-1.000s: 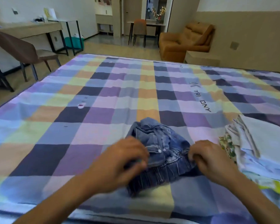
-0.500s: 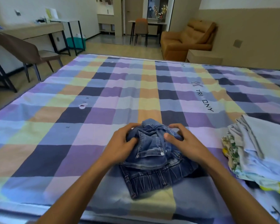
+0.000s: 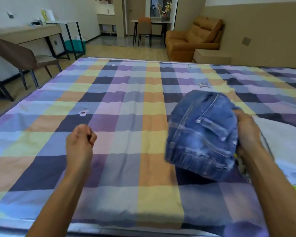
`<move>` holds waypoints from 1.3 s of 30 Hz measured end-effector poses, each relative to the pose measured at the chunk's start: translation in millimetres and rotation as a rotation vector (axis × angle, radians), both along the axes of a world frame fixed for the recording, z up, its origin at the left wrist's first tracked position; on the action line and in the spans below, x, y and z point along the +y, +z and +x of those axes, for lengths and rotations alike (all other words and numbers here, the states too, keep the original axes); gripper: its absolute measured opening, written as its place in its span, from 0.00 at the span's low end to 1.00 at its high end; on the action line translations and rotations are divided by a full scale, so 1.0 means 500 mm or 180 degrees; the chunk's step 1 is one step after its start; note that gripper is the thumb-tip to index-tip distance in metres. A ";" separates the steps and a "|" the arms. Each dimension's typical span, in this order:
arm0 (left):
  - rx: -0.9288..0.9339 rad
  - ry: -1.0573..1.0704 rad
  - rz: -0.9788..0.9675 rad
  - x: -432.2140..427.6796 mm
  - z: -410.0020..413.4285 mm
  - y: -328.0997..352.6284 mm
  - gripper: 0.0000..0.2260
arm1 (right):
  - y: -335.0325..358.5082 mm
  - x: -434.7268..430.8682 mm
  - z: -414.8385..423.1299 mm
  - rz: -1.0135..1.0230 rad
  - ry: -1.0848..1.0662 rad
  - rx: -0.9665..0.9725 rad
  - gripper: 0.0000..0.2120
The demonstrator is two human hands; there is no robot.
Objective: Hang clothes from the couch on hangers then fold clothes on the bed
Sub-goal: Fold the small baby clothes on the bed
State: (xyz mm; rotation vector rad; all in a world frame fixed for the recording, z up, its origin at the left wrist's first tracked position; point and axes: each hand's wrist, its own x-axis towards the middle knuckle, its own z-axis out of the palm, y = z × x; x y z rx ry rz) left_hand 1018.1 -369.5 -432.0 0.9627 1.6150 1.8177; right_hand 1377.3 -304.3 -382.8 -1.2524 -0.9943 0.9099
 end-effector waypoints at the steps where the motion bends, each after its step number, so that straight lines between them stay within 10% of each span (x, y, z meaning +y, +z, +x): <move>1: 0.0253 -0.0135 0.0031 -0.004 0.004 0.009 0.17 | 0.015 -0.002 0.007 0.0051 0.0031 -0.0254 0.12; 9: 0.1459 -0.1764 0.0279 0.028 0.202 0.117 0.13 | 0.040 -0.060 -0.132 0.0970 0.1400 -0.1232 0.31; 20: 0.2095 -0.0792 0.0838 -0.066 0.166 0.062 0.13 | -0.006 -0.071 -0.140 0.1037 0.0388 -0.0949 0.27; 28: 0.1929 0.0218 0.0836 -0.122 0.196 0.084 0.06 | -0.010 -0.119 -0.188 0.1133 0.1035 -0.1171 0.20; 39: 0.1821 -0.1250 -0.0292 -0.085 0.207 0.051 0.15 | 0.005 -0.153 -0.202 0.1116 0.1291 -0.0693 0.18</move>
